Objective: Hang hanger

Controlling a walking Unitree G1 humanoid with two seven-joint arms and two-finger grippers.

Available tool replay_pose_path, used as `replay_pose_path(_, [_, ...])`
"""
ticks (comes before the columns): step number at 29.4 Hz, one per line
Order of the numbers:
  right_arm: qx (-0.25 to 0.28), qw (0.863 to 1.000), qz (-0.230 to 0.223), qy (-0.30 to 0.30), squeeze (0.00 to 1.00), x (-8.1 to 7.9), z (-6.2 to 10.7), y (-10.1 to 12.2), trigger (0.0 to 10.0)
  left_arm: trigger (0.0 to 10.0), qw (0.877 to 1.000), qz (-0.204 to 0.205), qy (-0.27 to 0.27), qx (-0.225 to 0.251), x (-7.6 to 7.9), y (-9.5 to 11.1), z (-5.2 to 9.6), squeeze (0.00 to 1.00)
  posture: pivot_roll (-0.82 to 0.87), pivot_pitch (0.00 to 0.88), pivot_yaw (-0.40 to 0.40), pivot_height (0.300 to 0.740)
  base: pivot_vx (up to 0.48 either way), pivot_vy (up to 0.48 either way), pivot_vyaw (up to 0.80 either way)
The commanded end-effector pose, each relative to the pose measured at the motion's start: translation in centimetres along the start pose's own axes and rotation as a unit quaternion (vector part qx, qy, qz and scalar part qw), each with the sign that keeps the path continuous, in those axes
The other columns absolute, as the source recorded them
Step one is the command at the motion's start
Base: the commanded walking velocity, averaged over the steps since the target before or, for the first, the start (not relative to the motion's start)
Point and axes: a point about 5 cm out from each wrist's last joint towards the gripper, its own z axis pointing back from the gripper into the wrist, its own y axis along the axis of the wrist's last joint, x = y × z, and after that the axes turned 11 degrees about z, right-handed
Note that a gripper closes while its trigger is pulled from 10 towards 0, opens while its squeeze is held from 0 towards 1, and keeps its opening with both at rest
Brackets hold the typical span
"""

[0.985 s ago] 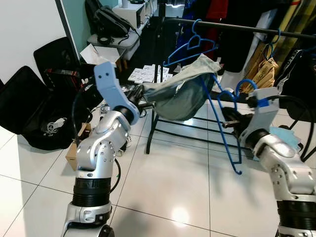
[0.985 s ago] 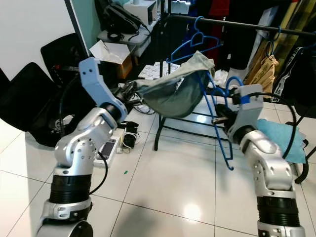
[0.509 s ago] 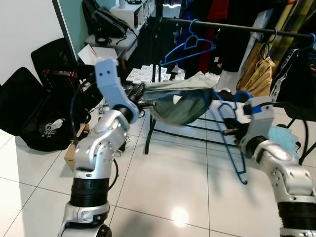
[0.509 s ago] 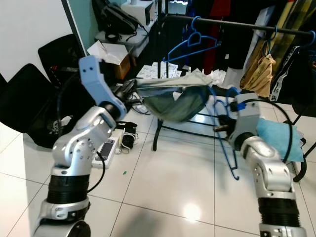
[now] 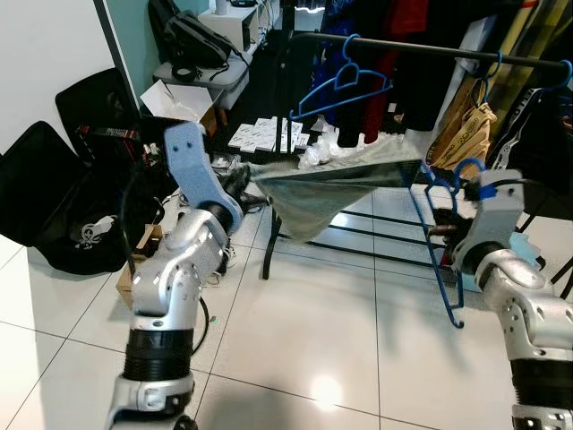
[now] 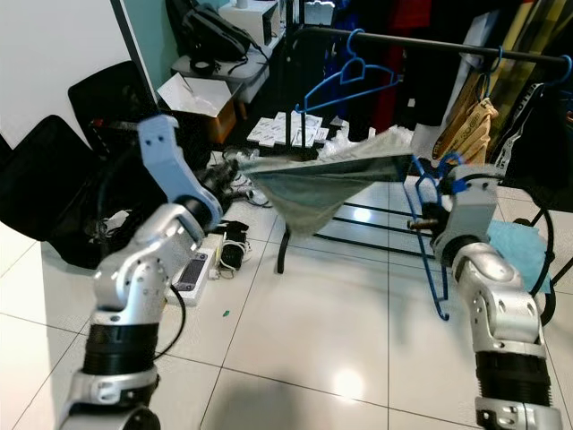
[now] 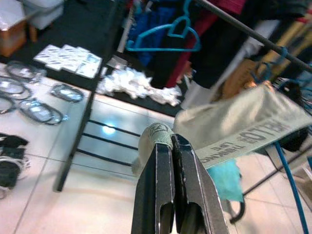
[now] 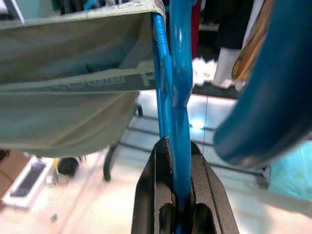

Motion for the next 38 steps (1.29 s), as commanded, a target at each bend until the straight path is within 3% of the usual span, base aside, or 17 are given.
replay_pose_path(1, [0.034, 0.999, -0.034, -0.009, 0.0, 0.5, 0.1, 0.9, 10.0, 10.0, 1.0, -0.003, -0.017, -0.017, 0.4, -0.8, 0.3, 0.0, -0.03, 0.083, 0.011, 0.74, 0.0, 0.0, 0.0])
replay_pose_path(5, [0.064, 0.996, -0.068, 0.001, 0.0, 0.3, 0.0, 1.9, 10.0, 10.0, 0.998, -0.003, -0.04, -0.042, 0.8, -1.8, 0.6, 0.0, -0.03, 0.084, 0.011, 0.74, 0.0, 0.0, 0.0])
replay_pose_path(9, [0.107, 0.986, -0.12, 0.035, 0.0, -0.3, 0.0, 3.5, 10.0, 10.0, 0.993, -0.015, -0.067, -0.099, 0.8, -4.2, 1.2, 0.0, -0.03, 0.083, 0.01, 0.74, 0.0, 0.0, 0.0])
replay_pose_path(13, [0.128, 0.976, -0.154, 0.091, 0.0, -1.4, 0.1, 4.6, 10.0, 10.0, 0.983, -0.055, -0.09, -0.148, 0.8, -6.6, 2.2, 0.0, -0.04, 0.085, 0.007, 0.74, 0.0, 0.0, 0.0])
replay_pose_path(19, [0.121, 0.971, -0.152, 0.141, 0.0, -2.7, 0.0, 4.8, 10.0, 10.0, 0.978, -0.084, -0.099, -0.165, 0.9, -7.8, 2.6, 0.0, -0.04, 0.083, 0.004, 0.74, 0.0, 0.0, 0.0])
replay_pose_path(30, [0.112, 0.961, -0.131, 0.214, 0.0, -4.3, 0.7, 4.6, 10.0, 10.0, 0.97, -0.09, -0.138, -0.178, 1.5, -8.5, 3.1, 0.0, -0.04, 0.079, 0.007, 0.74, 0.0, 0.0, 0.0])
replay_pose_path(31, [0.112, 0.96, -0.125, 0.224, 0.0, -4.4, 0.9, 4.5, 10.0, 10.0, 0.968, -0.09, -0.15, -0.18, 1.7, -8.6, 3.2, 0.06, -0.04, 0.079, 0.007, 0.74, 0.0, 0.0, 0.0])
replay_pose_path(32, [0.115, 0.958, -0.121, 0.235, 0.0, -4.5, 1.0, 4.6, 10.0, 10.0, 0.966, -0.091, -0.16, -0.181, 2.0, -8.6, 3.4, 0.59, -0.04, 0.079, 0.007, 0.74, 0.0, 0.0, 0.0])
replay_pose_path(33, [0.119, 0.955, -0.117, 0.244, 0.0, -4.5, 1.2, 4.7, 10.0, 10.0, 0.965, -0.088, -0.169, -0.181, 2.2, -8.6, 3.5, 0.59, -0.04, 0.079, 0.007, 0.74, 0.0, 0.0, 0.0])
replay_pose_path(34, [0.126, 0.952, -0.114, 0.255, 0.0, -4.5, 1.4, 4.9, 10.0, 10.0, 0.963, -0.085, -0.18, -0.183, 2.4, -8.7, 3.6, 1.0, -0.04, 0.078, 0.008, 0.74, 0.0, 0.0, 0.0])
replay_pose_path(38, [0.146, 0.944, -0.098, 0.278, 0.0, -4.3, 1.8, 5.5, 10.0, 10.0, 0.954, -0.089, -0.214, -0.189, 3.1, -8.9, 4.2, 1.0, -0.04, 0.076, 0.007, 0.74, 0.0, 0.0, 0.0])
